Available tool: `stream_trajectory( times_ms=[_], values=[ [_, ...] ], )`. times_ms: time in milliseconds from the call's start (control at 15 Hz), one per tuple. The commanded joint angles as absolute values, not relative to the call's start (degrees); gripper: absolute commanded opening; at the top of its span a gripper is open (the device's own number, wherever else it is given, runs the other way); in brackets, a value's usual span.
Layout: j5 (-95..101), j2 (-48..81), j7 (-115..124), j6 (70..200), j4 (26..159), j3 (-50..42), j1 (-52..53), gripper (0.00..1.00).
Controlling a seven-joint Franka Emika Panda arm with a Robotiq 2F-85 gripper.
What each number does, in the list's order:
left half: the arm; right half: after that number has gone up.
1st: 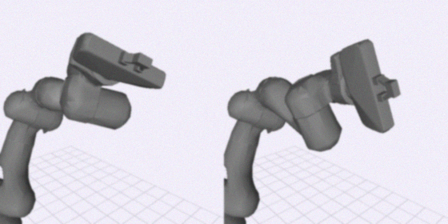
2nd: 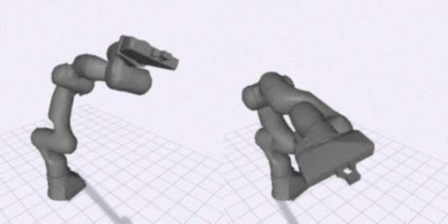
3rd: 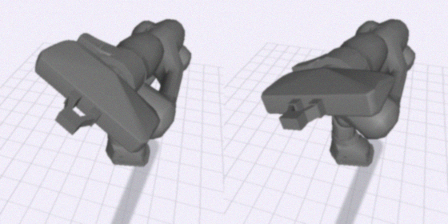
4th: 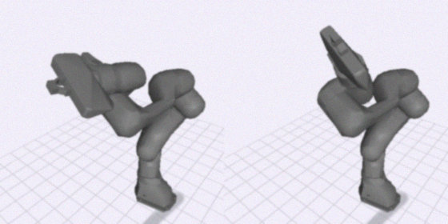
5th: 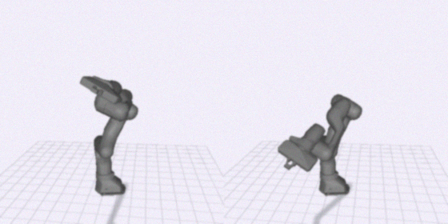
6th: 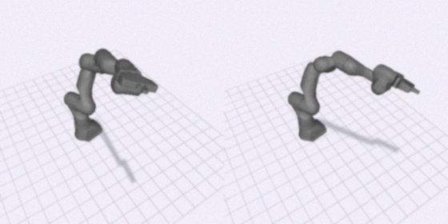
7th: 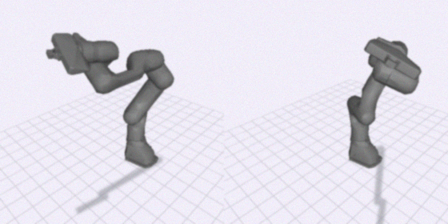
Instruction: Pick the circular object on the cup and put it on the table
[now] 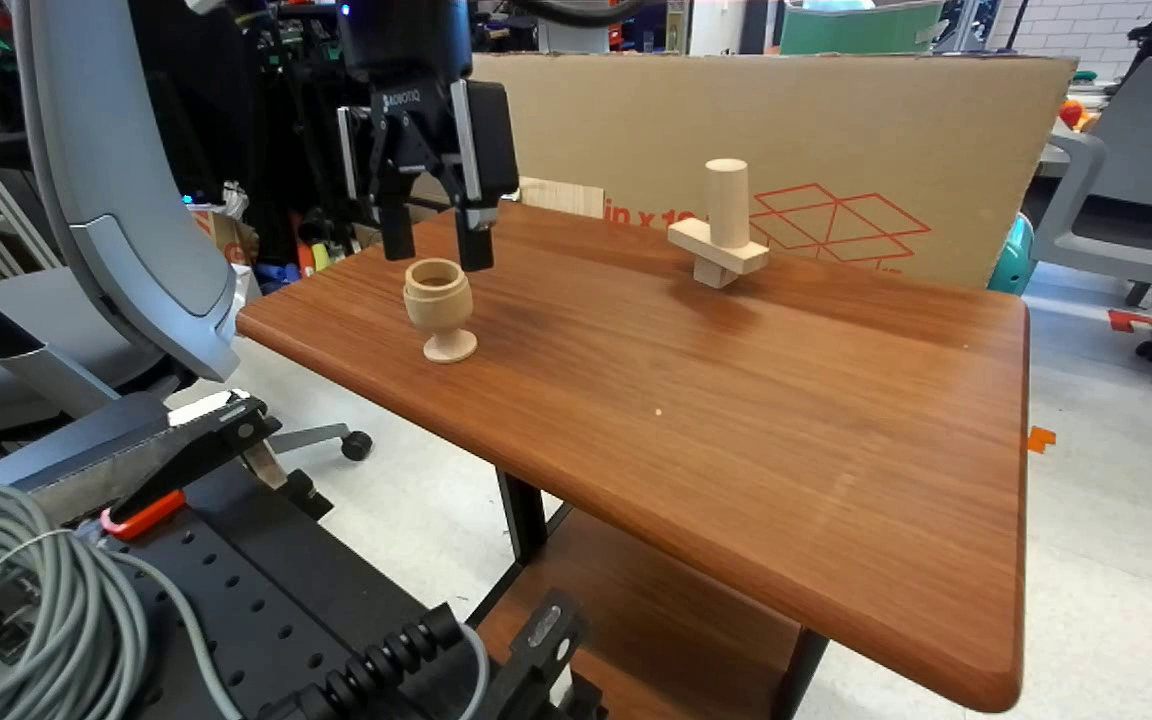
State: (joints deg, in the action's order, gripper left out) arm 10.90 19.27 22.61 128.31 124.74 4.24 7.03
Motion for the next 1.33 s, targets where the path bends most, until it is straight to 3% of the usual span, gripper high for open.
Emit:
stream_trajectory(
  times_ms=[0,67,333,400,1267],
  values=[
    [13.96,21.14,23.53,128.91,123.99,2.23,9.27,0.73],
    [14.52,21.51,23.76,128.85,123.83,2.02,9.49,0.59],
    [15.54,22.11,24.16,128.64,123.37,1.58,10.36,0.27],
    [15.75,22.14,24.26,128.45,123.20,1.55,10.48,0.23],
    [9.95,13.73,19.74,126.17,126.30,3.67,9.07,0.23]
  ],
)
